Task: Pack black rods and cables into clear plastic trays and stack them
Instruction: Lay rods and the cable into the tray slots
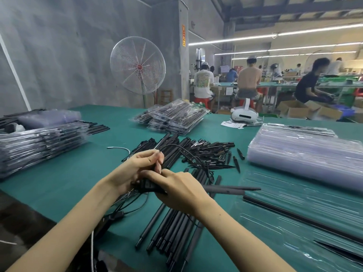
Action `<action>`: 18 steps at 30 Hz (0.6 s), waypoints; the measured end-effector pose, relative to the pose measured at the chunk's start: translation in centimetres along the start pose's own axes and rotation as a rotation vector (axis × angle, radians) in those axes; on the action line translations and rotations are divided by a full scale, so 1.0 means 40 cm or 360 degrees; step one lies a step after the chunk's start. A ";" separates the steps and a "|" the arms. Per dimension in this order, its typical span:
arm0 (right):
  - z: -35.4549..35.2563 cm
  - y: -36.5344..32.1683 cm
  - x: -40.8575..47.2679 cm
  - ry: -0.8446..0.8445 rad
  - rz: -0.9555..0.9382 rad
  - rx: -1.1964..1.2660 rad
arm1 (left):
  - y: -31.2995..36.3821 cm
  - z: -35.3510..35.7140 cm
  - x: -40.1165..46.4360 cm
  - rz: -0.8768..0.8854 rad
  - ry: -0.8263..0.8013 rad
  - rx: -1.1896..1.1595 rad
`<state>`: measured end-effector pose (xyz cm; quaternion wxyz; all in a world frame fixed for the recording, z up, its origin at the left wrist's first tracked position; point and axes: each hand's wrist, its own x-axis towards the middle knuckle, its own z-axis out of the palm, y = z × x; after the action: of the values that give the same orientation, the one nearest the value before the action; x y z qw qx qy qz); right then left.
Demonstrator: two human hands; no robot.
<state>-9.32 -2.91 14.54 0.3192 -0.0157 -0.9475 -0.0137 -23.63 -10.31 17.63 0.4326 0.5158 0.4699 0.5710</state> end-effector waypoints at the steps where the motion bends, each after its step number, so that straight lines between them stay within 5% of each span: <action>1: 0.003 -0.006 0.003 -0.0012 0.0007 -0.0012 | -0.004 -0.009 -0.006 -0.0016 -0.0003 -0.0034; 4: 0.010 -0.010 0.005 -0.0041 -0.0027 -0.0111 | -0.016 -0.032 -0.015 -0.0107 0.0033 0.0169; 8: -0.012 0.008 -0.007 -0.0233 0.0026 -0.0084 | -0.083 -0.064 -0.040 -0.0152 0.0207 0.1181; 14: -0.059 -0.041 -0.019 -0.0556 -0.0056 0.0511 | -0.195 -0.103 -0.093 -0.0420 -0.0234 0.2316; 18: -0.077 -0.038 -0.017 -0.0749 0.0078 0.0930 | -0.204 -0.124 -0.107 -0.0129 -0.0212 0.2360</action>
<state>-6.96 -4.56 16.57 0.0841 0.0506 -0.9582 0.2687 -28.10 -13.44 8.70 0.0196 0.6881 0.7232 0.0553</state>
